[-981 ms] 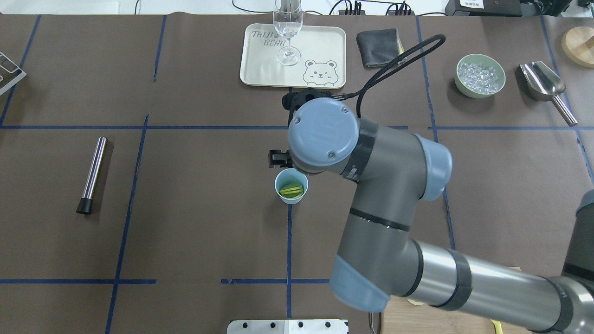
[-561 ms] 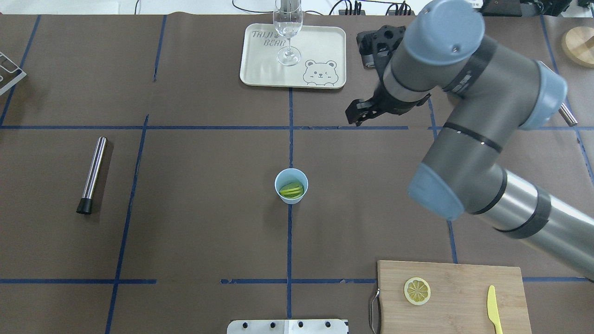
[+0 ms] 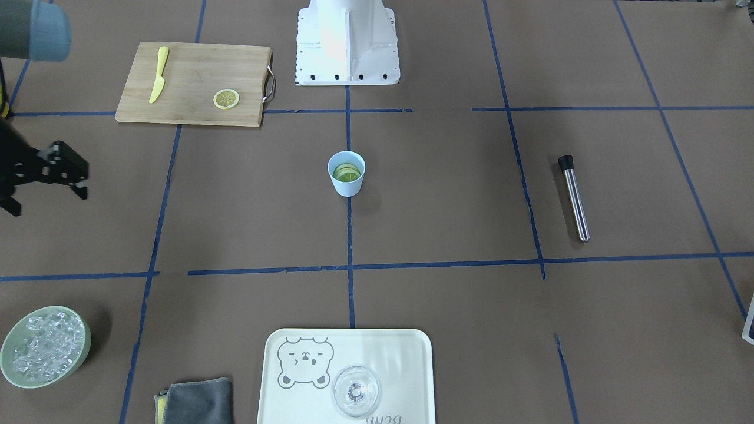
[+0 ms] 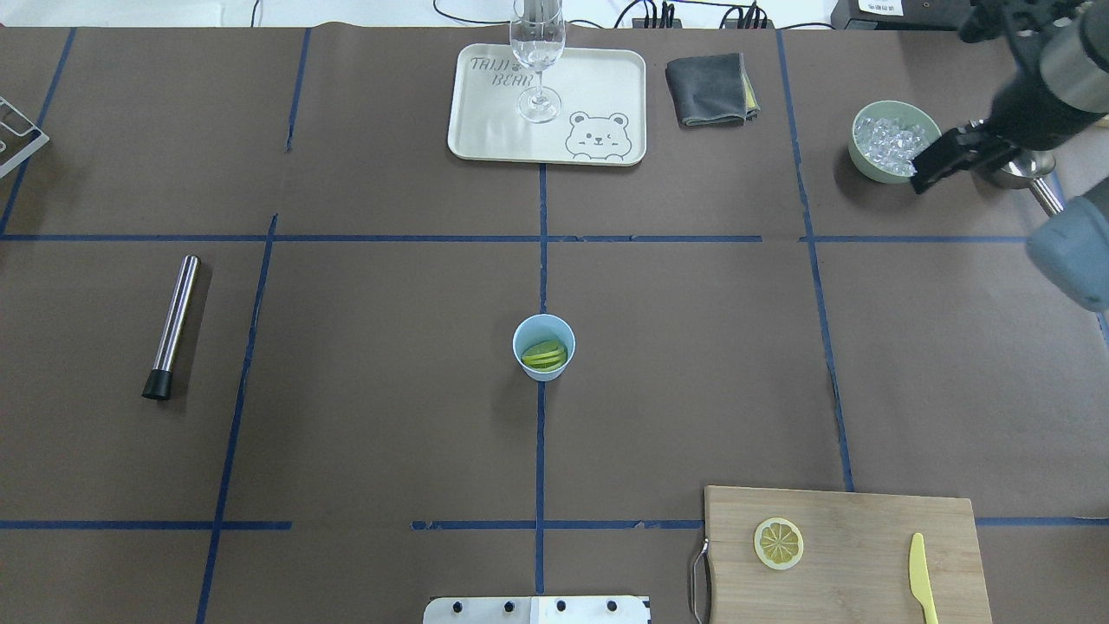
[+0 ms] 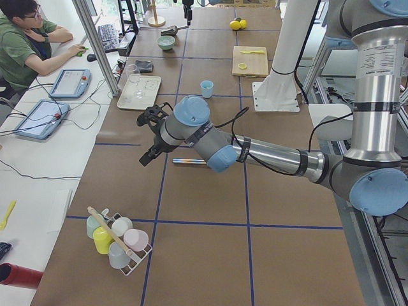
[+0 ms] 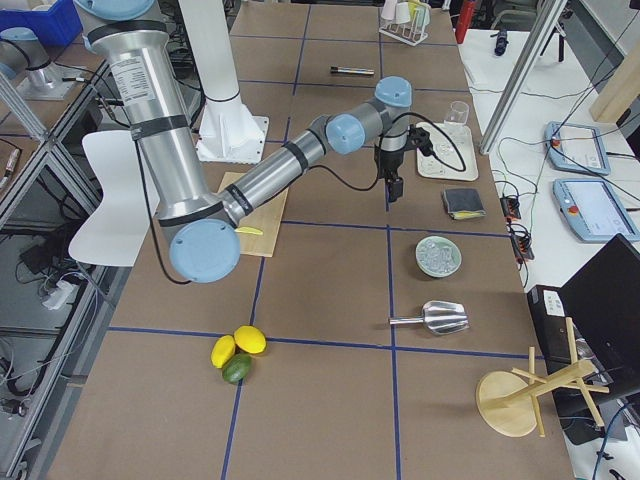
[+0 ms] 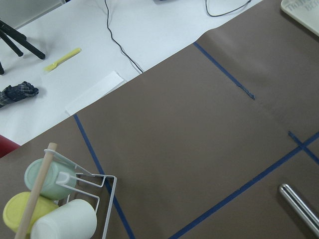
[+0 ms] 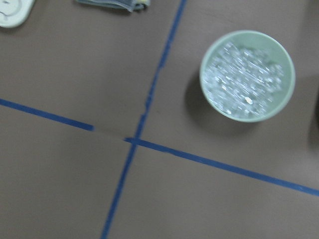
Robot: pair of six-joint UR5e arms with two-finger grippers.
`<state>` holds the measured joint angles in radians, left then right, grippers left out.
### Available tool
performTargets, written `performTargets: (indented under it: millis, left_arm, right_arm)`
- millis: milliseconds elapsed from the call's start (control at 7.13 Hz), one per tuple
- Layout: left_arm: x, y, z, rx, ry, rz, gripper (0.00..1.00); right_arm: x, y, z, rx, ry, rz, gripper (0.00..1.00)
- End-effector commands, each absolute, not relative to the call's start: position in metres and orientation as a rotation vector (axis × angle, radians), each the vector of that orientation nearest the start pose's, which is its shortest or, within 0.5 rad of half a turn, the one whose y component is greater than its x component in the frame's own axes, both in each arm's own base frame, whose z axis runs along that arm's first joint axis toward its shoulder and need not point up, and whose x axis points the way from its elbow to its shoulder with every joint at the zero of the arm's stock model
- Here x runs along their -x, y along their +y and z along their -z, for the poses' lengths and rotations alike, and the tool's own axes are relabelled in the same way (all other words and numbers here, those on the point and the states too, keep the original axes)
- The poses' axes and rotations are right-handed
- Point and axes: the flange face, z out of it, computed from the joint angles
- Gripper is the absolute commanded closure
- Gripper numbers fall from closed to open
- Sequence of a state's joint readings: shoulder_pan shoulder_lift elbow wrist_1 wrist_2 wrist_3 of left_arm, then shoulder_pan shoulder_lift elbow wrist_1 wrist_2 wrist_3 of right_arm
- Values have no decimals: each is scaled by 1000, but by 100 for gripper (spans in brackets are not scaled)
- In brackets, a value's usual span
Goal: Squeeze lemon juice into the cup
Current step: 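Drop the lemon slice into the cup and raise the right gripper away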
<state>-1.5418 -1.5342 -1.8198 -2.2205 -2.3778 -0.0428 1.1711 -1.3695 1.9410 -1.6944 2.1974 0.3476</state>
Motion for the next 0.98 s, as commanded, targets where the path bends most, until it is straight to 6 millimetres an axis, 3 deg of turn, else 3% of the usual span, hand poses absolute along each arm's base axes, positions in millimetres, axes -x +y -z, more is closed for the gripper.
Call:
performTargets:
  millis: [0, 280, 421, 561, 701, 841]
  left_arm:
    - [-28, -488, -474, -685, 939, -379, 0]
    - [-90, -493, -461, -529, 1014, -205, 0]
    - [-134, -494, -463, -501, 962, -128, 0]
    - [-163, -497, -469, -504, 897, -39, 0]
    - [-183, -493, -477, -459, 900, -12, 6]
    - [-204, -490, -490, -412, 893, 5, 23]
  right_arm:
    - [45, -488, -474, -155, -682, 172, 0]
    - [-6, -458, -516, -139, -712, 188, 0]
    - [-23, -454, -529, -154, -711, 226, 0]
    - [-30, -451, -546, -145, -713, 248, 0]
    - [-30, -443, -558, -121, -720, 243, 0]
    - [-31, -440, -560, -118, -726, 238, 0]
